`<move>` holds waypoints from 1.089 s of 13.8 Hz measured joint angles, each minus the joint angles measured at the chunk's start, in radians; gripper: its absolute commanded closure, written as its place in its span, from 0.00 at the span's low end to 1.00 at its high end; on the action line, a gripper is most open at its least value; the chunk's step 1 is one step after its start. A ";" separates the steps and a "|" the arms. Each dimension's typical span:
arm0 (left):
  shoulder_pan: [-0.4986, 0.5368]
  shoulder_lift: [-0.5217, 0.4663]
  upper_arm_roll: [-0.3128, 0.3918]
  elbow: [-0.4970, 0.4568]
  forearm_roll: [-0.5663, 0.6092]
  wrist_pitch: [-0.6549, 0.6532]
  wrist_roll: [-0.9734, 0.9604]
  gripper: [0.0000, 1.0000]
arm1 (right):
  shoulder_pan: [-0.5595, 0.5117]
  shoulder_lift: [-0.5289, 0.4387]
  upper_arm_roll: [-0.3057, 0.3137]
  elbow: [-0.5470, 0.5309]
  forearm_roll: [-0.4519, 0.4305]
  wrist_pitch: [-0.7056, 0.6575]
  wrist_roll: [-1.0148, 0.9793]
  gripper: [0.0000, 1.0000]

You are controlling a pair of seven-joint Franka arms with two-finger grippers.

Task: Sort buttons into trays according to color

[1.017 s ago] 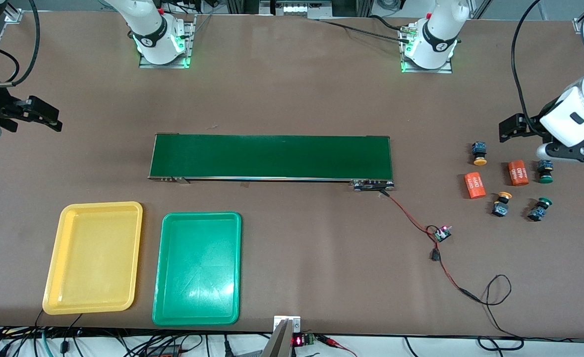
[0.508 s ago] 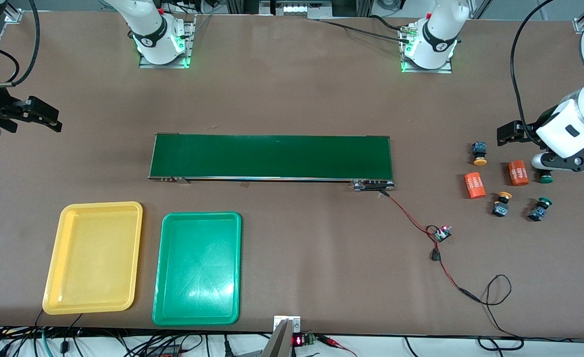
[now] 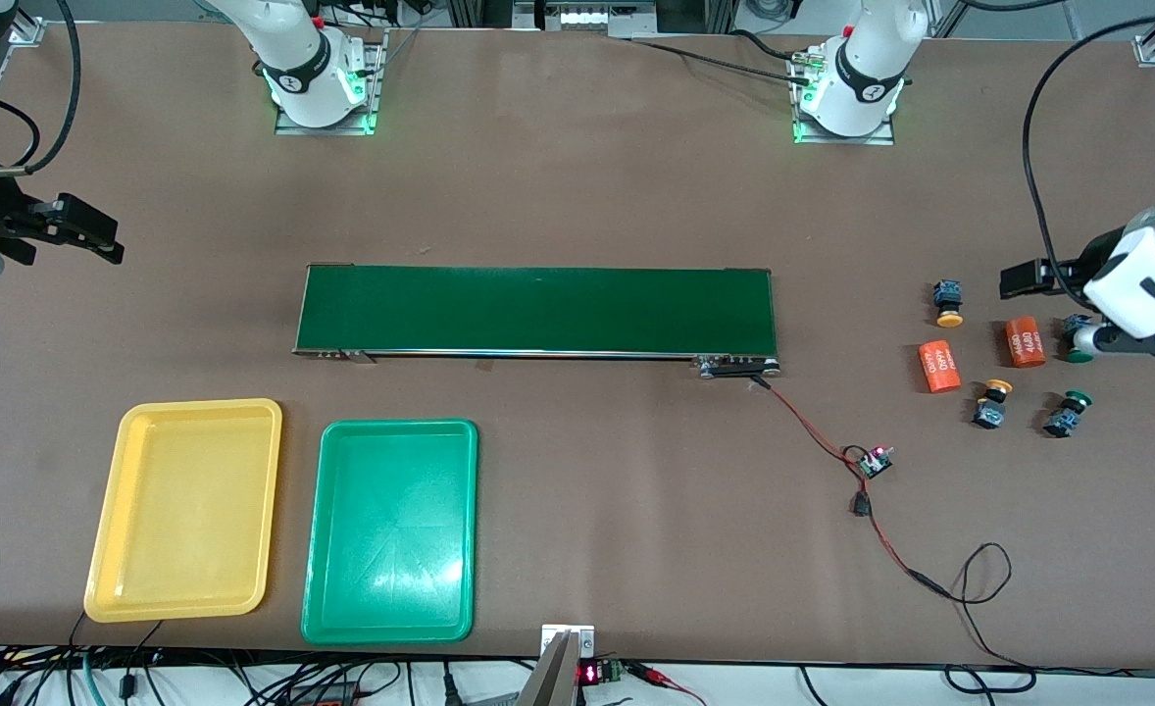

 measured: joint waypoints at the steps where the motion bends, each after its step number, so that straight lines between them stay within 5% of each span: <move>1: 0.012 0.015 0.000 -0.024 0.000 0.042 -0.005 0.00 | 0.000 0.000 0.000 0.000 0.000 0.002 0.000 0.00; 7: 0.041 0.107 0.000 -0.213 0.000 0.385 -0.014 0.00 | 0.000 0.000 0.000 -0.001 0.000 0.005 0.000 0.00; 12: 0.052 0.164 0.003 -0.466 0.000 0.823 -0.021 0.00 | 0.000 0.005 0.000 -0.001 0.000 0.012 0.000 0.00; 15: 0.082 0.227 0.005 -0.519 0.000 0.969 -0.019 0.00 | 0.000 0.011 0.000 -0.001 0.000 0.014 0.000 0.00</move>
